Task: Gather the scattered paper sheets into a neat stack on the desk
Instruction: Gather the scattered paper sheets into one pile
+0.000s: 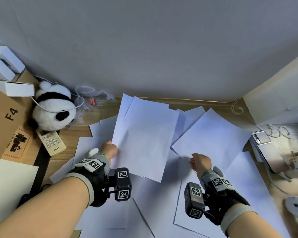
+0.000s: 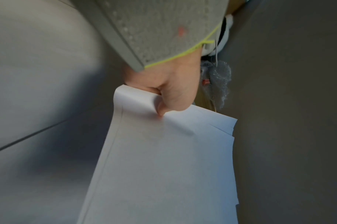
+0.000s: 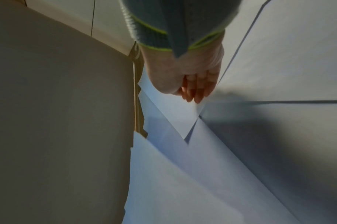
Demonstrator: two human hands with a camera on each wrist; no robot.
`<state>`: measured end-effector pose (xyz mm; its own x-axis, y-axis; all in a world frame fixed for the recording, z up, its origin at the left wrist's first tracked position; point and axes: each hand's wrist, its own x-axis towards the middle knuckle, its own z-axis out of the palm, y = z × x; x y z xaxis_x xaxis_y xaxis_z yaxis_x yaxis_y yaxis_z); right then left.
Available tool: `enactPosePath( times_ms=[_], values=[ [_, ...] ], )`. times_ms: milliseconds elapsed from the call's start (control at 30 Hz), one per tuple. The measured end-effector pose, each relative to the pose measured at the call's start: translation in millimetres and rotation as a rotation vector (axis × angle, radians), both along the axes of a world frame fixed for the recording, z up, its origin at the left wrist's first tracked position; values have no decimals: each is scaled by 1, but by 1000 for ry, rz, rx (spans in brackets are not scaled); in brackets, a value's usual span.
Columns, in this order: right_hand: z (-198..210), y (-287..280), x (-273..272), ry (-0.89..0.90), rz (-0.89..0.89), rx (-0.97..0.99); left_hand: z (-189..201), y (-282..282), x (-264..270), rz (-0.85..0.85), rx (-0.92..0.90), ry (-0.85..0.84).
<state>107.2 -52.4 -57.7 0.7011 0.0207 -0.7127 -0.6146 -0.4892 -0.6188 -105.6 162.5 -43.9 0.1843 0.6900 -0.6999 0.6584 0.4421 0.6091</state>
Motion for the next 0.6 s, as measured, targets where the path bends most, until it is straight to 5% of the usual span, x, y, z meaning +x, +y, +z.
enactPosePath(
  times_ms=[233, 367, 467, 600],
  values=[
    [8, -63, 14, -210, -203, -364, 7, -35, 20, -38, -9, -58],
    [-8, -90, 28, -8, -391, -129, 8, -63, 35, -69, -20, -85],
    [-20, -100, 36, 117, -359, 44, 8, -77, 42, -72, -26, -70],
    [-31, -97, 42, 136, -286, 27, 8, -87, 42, -66, -31, -51]
  ],
)
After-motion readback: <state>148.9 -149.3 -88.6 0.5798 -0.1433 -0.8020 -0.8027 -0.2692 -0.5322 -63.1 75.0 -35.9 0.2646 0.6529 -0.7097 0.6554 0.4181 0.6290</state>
